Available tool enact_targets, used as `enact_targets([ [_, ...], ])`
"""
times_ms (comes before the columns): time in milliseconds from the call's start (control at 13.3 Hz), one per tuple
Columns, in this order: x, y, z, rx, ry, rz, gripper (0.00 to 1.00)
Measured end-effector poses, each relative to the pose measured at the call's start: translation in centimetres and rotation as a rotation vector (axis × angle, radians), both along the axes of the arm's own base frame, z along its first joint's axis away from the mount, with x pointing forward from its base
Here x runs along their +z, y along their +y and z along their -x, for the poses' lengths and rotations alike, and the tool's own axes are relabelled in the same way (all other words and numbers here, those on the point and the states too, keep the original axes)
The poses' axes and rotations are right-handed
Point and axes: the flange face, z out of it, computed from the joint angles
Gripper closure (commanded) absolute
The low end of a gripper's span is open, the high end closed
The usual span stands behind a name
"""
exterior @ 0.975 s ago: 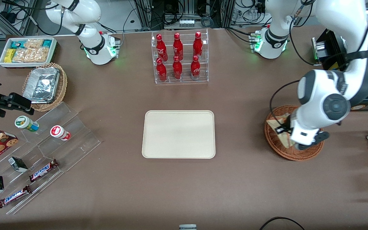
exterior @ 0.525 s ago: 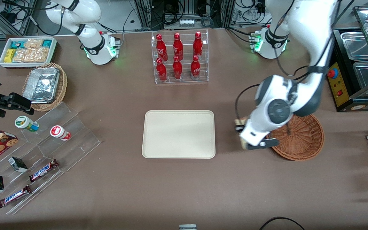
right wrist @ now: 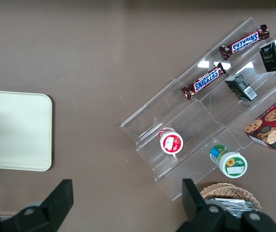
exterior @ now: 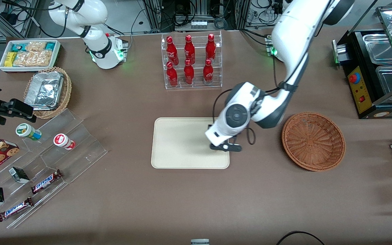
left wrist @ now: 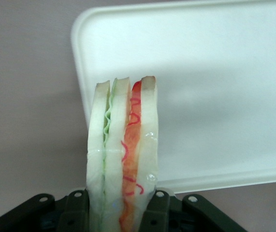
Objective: Place sandwich from basket to tray
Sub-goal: 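Carry the held sandwich from the basket over the cream tray, then lower the sandwich onto the tray and open the left gripper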
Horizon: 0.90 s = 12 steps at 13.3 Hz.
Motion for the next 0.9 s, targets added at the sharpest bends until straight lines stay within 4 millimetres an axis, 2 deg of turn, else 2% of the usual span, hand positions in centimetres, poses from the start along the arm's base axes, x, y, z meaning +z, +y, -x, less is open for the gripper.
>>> enact_targets([
  [75,-1.0,-1.1,0.4,-0.001,0.005,-0.003,0.64],
  [225,-3.2,-2.2,0.0,0.024,0.009,0.000,0.64],
  [450,-5.5,-3.1,-1.5,0.045,-0.004,-0.006,0.63],
  [600,-6.4,-3.2,-1.7,0.046,-0.013,-0.023,0.60],
  [675,-6.7,-3.2,-1.7,0.042,-0.017,-0.031,0.54],
  [825,-7.1,-3.2,-1.6,0.035,-0.020,-0.042,0.30],
  [900,-7.2,-3.2,-1.6,0.034,-0.021,-0.044,0.22],
])
